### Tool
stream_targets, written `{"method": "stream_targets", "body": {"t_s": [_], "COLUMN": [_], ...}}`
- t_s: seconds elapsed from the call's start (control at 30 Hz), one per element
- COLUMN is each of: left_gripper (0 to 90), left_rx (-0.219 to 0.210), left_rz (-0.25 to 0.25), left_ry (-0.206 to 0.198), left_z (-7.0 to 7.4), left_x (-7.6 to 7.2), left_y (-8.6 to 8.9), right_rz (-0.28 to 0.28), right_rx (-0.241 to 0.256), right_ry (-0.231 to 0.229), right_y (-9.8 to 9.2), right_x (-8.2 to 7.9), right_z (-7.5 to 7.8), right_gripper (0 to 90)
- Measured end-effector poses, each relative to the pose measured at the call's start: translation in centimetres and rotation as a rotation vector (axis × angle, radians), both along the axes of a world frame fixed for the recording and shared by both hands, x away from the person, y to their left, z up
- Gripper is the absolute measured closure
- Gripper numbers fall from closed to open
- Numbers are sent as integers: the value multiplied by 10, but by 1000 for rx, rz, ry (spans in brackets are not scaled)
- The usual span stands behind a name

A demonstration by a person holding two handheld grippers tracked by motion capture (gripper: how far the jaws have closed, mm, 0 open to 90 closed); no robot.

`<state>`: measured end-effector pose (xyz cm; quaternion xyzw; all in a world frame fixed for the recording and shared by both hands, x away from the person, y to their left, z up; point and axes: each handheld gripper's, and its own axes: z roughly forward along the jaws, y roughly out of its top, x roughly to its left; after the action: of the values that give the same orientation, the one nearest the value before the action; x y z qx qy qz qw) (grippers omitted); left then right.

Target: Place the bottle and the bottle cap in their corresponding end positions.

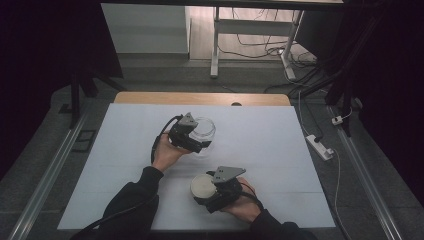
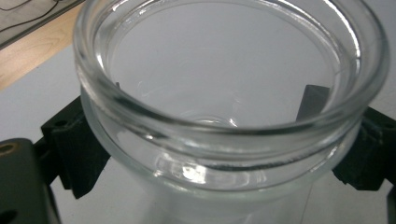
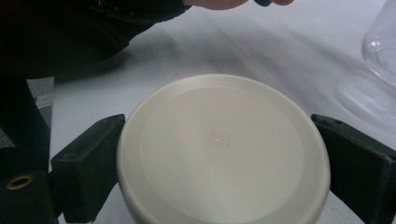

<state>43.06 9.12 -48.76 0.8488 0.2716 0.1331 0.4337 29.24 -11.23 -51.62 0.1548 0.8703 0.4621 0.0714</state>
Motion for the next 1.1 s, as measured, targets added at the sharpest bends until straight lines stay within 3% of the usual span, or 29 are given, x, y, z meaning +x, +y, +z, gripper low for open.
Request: {"method": "stream_targets", "body": {"t_s": [0.47, 0.73, 1.1], "left_gripper": [73, 73, 71], "left_rx": [13, 28, 16], "left_rz": [21, 35, 29], "left_ry": [-1, 7, 13], "left_z": [-12, -21, -25], "left_x": [11, 13, 13], "left_y": [-7, -8, -6], "right_rz": [-5, -4, -54], "right_rx": [-57, -92, -129], "right_ry": [7, 38, 90], "right_y": [5, 6, 9], "right_x": [8, 13, 19], "right_z": [-16, -21, -24], "right_gripper": [69, 68, 65]}}
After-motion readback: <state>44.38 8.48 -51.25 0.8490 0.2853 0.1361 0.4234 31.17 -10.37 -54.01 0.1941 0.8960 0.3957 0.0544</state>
